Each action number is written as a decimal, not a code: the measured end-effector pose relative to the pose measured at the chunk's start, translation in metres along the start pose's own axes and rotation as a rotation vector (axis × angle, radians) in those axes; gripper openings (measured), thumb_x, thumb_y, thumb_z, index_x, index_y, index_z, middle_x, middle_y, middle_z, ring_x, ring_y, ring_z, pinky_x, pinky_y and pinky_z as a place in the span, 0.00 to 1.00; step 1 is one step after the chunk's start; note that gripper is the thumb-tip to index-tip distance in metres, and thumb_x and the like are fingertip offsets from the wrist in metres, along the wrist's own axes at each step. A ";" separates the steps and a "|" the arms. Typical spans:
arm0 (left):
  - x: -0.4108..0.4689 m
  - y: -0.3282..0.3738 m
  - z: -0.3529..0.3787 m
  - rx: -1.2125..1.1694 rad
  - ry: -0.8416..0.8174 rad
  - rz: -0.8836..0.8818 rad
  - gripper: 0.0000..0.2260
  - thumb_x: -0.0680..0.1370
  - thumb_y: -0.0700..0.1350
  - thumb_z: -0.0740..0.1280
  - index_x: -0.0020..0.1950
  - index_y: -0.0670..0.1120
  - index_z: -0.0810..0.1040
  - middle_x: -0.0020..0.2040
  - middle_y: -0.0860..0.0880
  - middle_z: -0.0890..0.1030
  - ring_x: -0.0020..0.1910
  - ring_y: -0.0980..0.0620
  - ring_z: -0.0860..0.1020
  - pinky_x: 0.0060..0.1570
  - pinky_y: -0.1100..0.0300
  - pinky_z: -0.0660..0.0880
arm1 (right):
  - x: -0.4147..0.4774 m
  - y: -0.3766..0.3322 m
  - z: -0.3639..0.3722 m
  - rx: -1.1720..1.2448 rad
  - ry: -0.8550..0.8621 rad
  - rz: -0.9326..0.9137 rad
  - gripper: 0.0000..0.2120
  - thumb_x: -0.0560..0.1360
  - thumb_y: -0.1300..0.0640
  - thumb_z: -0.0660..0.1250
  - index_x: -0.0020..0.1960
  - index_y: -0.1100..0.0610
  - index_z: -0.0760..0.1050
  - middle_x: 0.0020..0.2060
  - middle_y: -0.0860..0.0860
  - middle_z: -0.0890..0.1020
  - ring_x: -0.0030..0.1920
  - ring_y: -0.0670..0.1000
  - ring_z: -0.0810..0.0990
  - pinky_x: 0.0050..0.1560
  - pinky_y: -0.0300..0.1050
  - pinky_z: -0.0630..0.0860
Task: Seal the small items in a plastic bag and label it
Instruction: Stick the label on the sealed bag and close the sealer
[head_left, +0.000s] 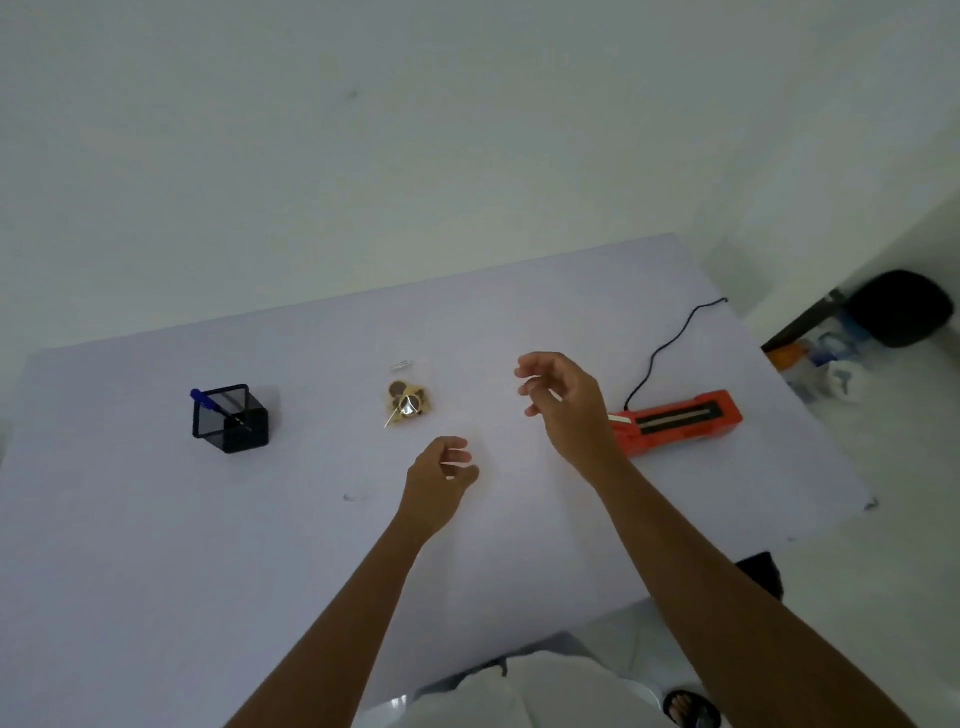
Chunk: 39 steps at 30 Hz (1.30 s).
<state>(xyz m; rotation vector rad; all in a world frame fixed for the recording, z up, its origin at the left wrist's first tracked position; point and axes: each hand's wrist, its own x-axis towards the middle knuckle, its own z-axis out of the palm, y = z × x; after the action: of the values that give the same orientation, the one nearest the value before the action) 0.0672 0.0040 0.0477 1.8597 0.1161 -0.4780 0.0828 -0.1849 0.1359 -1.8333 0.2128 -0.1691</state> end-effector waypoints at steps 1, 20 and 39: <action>0.000 0.002 0.009 0.001 -0.027 0.001 0.14 0.75 0.41 0.73 0.59 0.46 0.76 0.51 0.49 0.82 0.45 0.52 0.81 0.40 0.64 0.75 | -0.002 0.001 -0.016 -0.023 0.043 -0.005 0.15 0.76 0.70 0.60 0.54 0.55 0.79 0.48 0.47 0.84 0.43 0.47 0.83 0.39 0.39 0.80; 0.045 0.042 0.165 -0.077 0.019 0.179 0.16 0.76 0.40 0.71 0.63 0.45 0.75 0.56 0.48 0.80 0.53 0.48 0.80 0.52 0.52 0.80 | 0.053 0.183 -0.255 -0.426 0.254 0.440 0.19 0.74 0.70 0.61 0.62 0.59 0.77 0.57 0.58 0.82 0.58 0.60 0.79 0.63 0.56 0.76; 0.103 0.133 0.299 0.334 -0.061 0.433 0.21 0.70 0.54 0.75 0.61 0.51 0.77 0.54 0.55 0.78 0.54 0.56 0.74 0.55 0.61 0.72 | 0.074 0.199 -0.307 -0.022 0.175 0.378 0.19 0.82 0.44 0.58 0.54 0.55 0.82 0.51 0.50 0.85 0.56 0.51 0.82 0.58 0.45 0.76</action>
<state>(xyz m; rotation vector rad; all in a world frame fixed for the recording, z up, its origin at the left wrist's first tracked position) 0.1228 -0.3345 0.0477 2.1167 -0.4243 -0.2606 0.0744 -0.5414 0.0273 -1.7662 0.6794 -0.0610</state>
